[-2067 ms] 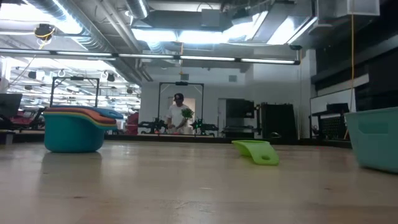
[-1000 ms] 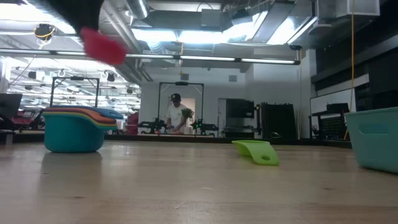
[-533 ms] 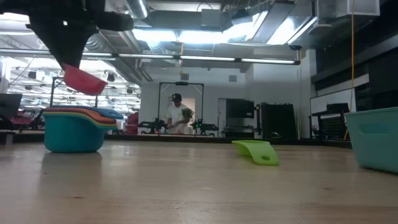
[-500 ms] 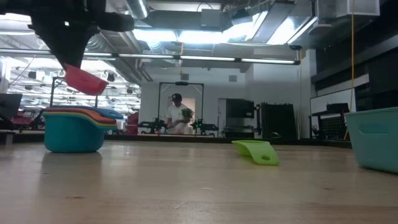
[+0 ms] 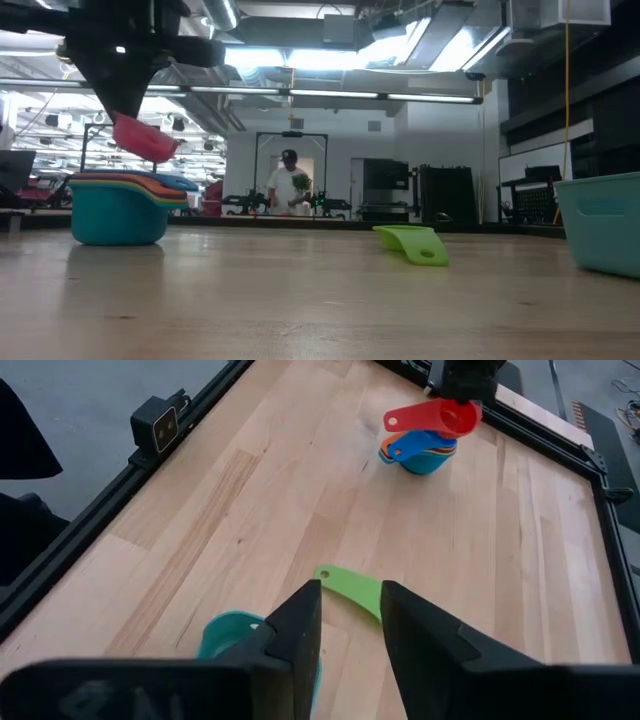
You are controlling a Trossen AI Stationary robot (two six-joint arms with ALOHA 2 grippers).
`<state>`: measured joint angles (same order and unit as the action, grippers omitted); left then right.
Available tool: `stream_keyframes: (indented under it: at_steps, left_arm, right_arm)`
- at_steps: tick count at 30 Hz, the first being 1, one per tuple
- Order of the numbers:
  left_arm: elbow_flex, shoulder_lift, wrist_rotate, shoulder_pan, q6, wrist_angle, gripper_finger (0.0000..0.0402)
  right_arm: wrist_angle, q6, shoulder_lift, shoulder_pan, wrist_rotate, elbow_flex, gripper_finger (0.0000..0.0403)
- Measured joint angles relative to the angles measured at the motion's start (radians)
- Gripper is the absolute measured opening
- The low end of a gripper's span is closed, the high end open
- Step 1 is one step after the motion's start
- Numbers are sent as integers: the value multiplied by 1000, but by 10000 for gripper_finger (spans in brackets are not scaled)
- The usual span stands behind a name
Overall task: Nest measuring cups in basket
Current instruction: Stack the red measuring nest cup into the blue measuring nest cup
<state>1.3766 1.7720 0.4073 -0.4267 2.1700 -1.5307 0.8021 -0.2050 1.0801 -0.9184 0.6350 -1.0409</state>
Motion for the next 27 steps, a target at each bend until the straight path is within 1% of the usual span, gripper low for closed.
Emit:
stream_keyframes:
  at_steps: [9,14,19,27]
  left_arm:
    - [-1,51,-10,2,0,2,7]
    - [-1,56,-29,3,-7,-5,17]
    - [-1,56,-64,3,-8,-27,31]
    - [-2,56,-66,3,-9,-24,72]
  right_arm:
    - [-1,-1,0,0,0,0,112]
    - [-1,-2,0,0,0,0,112]
    - [-1,-1,0,0,0,0,112]
    - [-1,0,0,0,0,0,112]
